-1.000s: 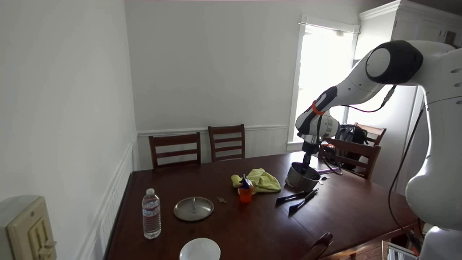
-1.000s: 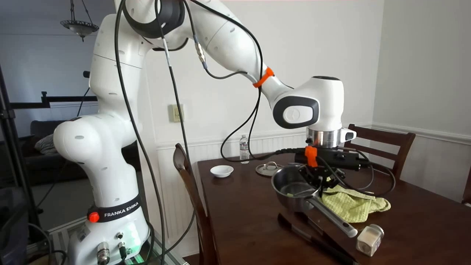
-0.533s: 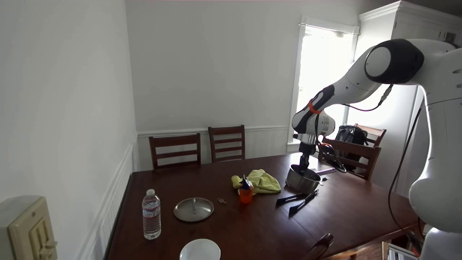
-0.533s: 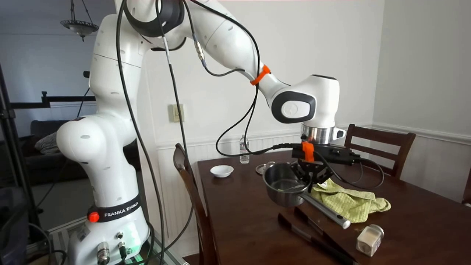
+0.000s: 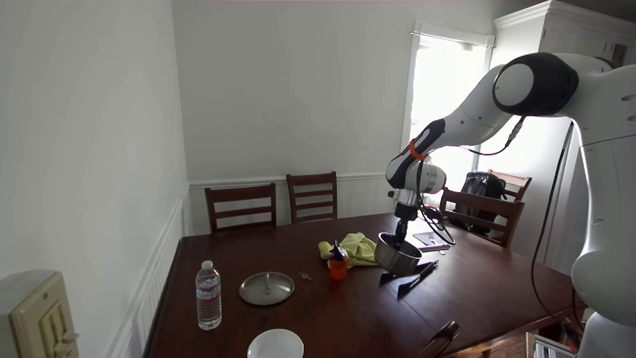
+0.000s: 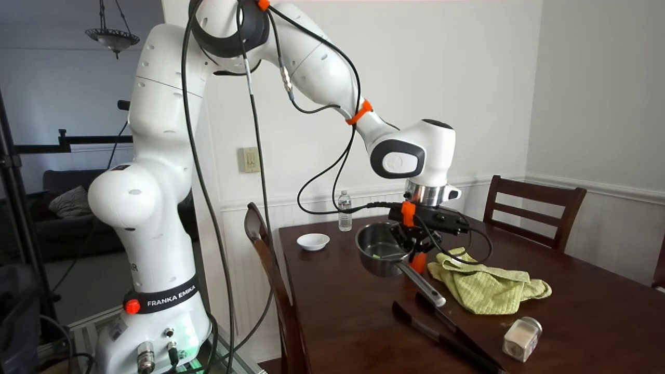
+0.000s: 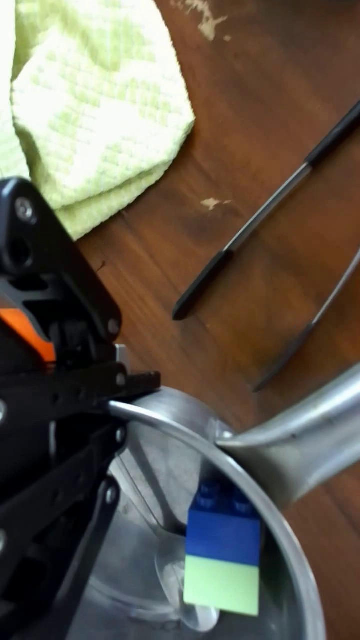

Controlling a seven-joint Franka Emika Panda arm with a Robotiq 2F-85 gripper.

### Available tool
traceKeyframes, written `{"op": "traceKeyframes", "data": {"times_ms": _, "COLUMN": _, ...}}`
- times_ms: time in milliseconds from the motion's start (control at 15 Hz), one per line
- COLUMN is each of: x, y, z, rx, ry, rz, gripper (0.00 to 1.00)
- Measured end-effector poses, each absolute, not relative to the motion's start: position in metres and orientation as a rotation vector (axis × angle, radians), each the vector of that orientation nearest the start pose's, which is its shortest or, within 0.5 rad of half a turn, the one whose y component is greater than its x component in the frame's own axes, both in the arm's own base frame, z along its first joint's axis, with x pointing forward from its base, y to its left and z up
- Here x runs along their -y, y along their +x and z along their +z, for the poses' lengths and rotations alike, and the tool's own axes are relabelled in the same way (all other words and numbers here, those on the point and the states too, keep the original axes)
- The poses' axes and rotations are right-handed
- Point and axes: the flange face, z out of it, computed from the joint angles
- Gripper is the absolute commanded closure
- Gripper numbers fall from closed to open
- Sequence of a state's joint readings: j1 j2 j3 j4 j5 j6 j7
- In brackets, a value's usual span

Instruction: Pick up the silver pot and move it to the left of the table

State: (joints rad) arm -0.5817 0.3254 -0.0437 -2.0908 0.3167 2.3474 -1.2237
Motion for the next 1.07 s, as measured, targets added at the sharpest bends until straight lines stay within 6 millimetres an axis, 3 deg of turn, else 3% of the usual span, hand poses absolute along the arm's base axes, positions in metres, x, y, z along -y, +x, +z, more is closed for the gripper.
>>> {"op": "traceKeyframes", "data": {"times_ms": 333, "x": 0.239, "y": 0.541, "z": 0.289, "rx": 0.602, "ry": -2.912, "rz": -0.049, "gripper": 0.99}}
{"op": "traceKeyframes", "data": {"times_ms": 467, "x": 0.211, "y": 0.562, "z": 0.295, "rx": 0.616, "ry": -2.914, "rz": -0.013, "gripper": 0.95}}
{"op": "traceKeyframes", "data": {"times_ms": 600, "x": 0.208, "y": 0.562, "z": 0.288, "rx": 0.622, "ry": -2.909, "rz": -0.002, "gripper": 0.95}}
{"op": "traceKeyframes", "data": {"times_ms": 867, "x": 0.221, "y": 0.555, "z": 0.282, "rx": 0.598, "ry": -2.912, "rz": 0.011, "gripper": 0.99}}
{"op": "traceKeyframes", "data": {"times_ms": 1067, "x": 0.206, "y": 0.562, "z": 0.264, "rx": 0.512, "ry": -2.898, "rz": 0.098, "gripper": 0.99}}
